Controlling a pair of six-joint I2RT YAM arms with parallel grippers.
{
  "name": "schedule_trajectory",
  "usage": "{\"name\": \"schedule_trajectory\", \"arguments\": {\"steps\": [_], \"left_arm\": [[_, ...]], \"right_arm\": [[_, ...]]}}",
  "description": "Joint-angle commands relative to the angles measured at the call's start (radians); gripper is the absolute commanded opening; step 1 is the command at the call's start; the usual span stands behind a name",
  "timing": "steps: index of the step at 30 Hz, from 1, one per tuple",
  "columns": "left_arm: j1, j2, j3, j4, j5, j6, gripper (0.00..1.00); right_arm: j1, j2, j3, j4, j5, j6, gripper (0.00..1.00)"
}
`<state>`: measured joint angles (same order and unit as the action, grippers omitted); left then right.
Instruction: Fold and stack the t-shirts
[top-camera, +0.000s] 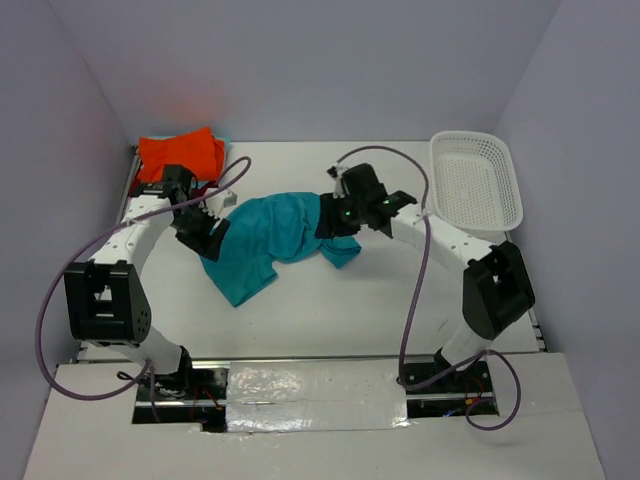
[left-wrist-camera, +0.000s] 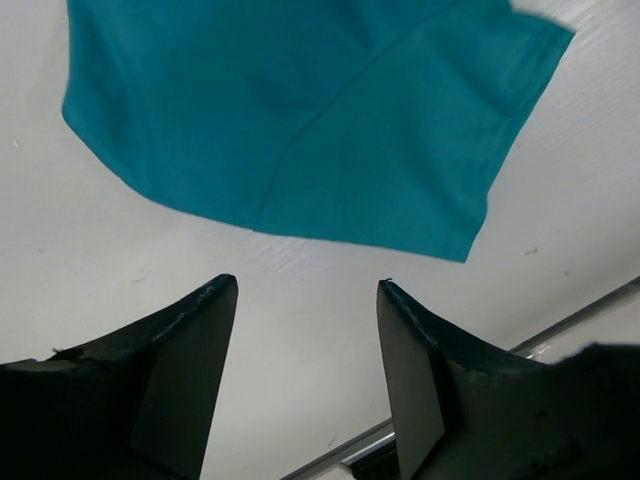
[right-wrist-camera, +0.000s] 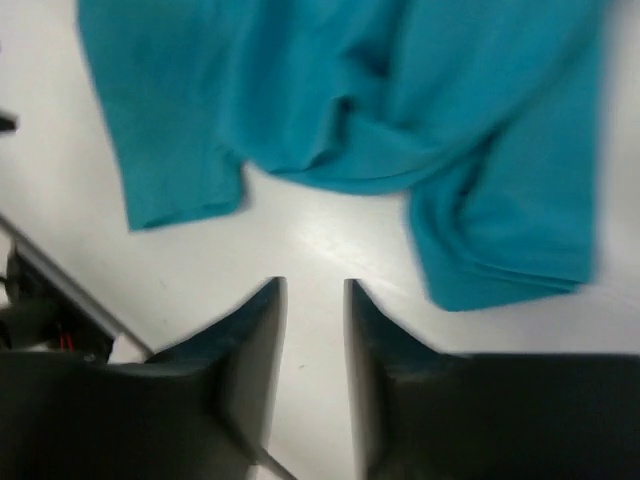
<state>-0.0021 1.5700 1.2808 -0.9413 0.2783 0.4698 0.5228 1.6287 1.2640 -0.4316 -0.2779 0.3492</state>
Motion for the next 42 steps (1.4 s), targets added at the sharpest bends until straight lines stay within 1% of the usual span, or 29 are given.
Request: {"name": "schedule_trajectory", "arguments": {"steps": [1,2,4,5,6,7,8,9,10,11,12,13,15,17,20,22,24,26,27,28,29,30,33,36,37,39,40,41,42], "left_arm": [[0.010,-0.059,-0.085,0.059,-0.059,0.061,0.73],[-0.007,-0.057,-0.118,0.068,-0.065,0.069,0.79],[-0.018,-0.036,-0.175,0.178,-0.170,-0.008,0.80],[0.058,-0.025,-0.158,0.206,-0.216,-0.054,0.79],[0.136,-0.010,-0.128,0.197,-0.103,-0.135,0.74],[0.218,-0.005,-0.057,0.187,0.007,-0.176,0.72],[0.361,-0.004,-0.026,0.182,0.092,-0.210,0.71],[0.410,-0.011,0.021,0.180,0.170,-0.244,0.69],[0.471,-0.022,0.040,0.183,0.180,-0.253,0.69],[0.497,-0.042,0.052,0.193,0.186,-0.272,0.69],[0.525,-0.103,0.060,0.228,0.223,-0.278,0.69],[0.565,-0.132,0.066,0.239,0.239,-0.284,0.70],[0.593,-0.172,0.124,0.237,0.220,-0.299,0.72],[0.616,-0.144,0.172,0.197,0.174,-0.310,0.72],[0.657,-0.117,0.222,0.176,0.151,-0.316,0.71],[0.663,-0.123,0.219,0.185,0.147,-0.318,0.71],[0.663,-0.134,0.212,0.187,0.160,-0.318,0.71],[0.663,-0.136,0.207,0.190,0.174,-0.329,0.71],[0.663,-0.137,0.207,0.193,0.174,-0.332,0.70],[0.663,-0.140,0.207,0.197,0.168,-0.335,0.70],[0.662,-0.142,0.209,0.199,0.167,-0.333,0.70],[0.662,-0.143,0.210,0.197,0.165,-0.332,0.70],[0.662,-0.149,0.216,0.200,0.159,-0.321,0.70],[0.660,-0.151,0.226,0.211,0.168,-0.326,0.70],[0.660,-0.148,0.230,0.214,0.171,-0.329,0.70],[0.662,-0.143,0.253,0.225,0.182,-0.335,0.70],[0.660,-0.131,0.265,0.228,0.186,-0.338,0.70],[0.659,-0.123,0.297,0.234,0.191,-0.342,0.70],[0.654,-0.111,0.322,0.233,0.206,-0.350,0.70]], "right_arm": [[0.143,0.000,-0.028,0.086,0.023,-0.050,0.53],[0.160,0.013,-0.020,0.094,0.035,-0.053,0.57],[0.221,0.049,0.020,0.102,0.051,-0.090,0.62],[0.255,0.062,0.035,0.120,0.069,-0.114,0.63],[0.294,0.097,0.072,0.129,0.101,-0.139,0.67],[0.368,0.120,0.095,0.137,0.108,-0.163,0.68],[0.402,0.153,0.130,0.134,0.117,-0.203,0.69],[0.434,0.233,0.221,0.119,0.134,-0.220,0.71],[0.463,0.278,0.274,0.099,0.150,-0.236,0.71],[0.517,0.327,0.335,0.049,0.176,-0.262,0.73],[0.538,0.421,0.447,0.021,0.224,-0.272,0.75],[0.557,0.466,0.495,-0.017,0.245,-0.279,0.78],[0.582,0.601,0.636,-0.067,0.267,-0.273,0.82],[0.586,0.711,0.746,-0.137,0.267,-0.265,0.83],[0.592,0.796,0.823,-0.237,0.308,-0.256,0.84],[0.605,0.812,0.796,-0.243,0.328,-0.262,0.83],[0.631,0.774,0.691,-0.207,0.333,-0.269,0.78],[0.641,0.770,0.640,-0.187,0.306,-0.250,0.65],[0.641,0.777,0.638,-0.194,0.299,-0.250,0.57],[0.641,0.786,0.653,-0.222,0.307,-0.239,0.25],[0.641,0.786,0.661,-0.239,0.324,-0.237,0.09],[0.641,0.780,0.669,-0.249,0.338,-0.248,0.00],[0.632,0.714,0.708,-0.263,0.330,-0.285,0.00],[0.626,0.662,0.939,-0.356,0.232,-0.320,0.00],[0.625,0.646,1.130,-0.386,0.205,-0.328,0.00],[0.619,0.617,1.306,-0.400,0.099,-0.309,0.00],[0.599,0.534,1.343,-0.359,0.062,-0.291,0.00],[0.577,0.470,1.297,-0.301,0.033,-0.224,0.00],[0.553,0.394,1.210,-0.139,-0.005,-0.182,0.00]]}}
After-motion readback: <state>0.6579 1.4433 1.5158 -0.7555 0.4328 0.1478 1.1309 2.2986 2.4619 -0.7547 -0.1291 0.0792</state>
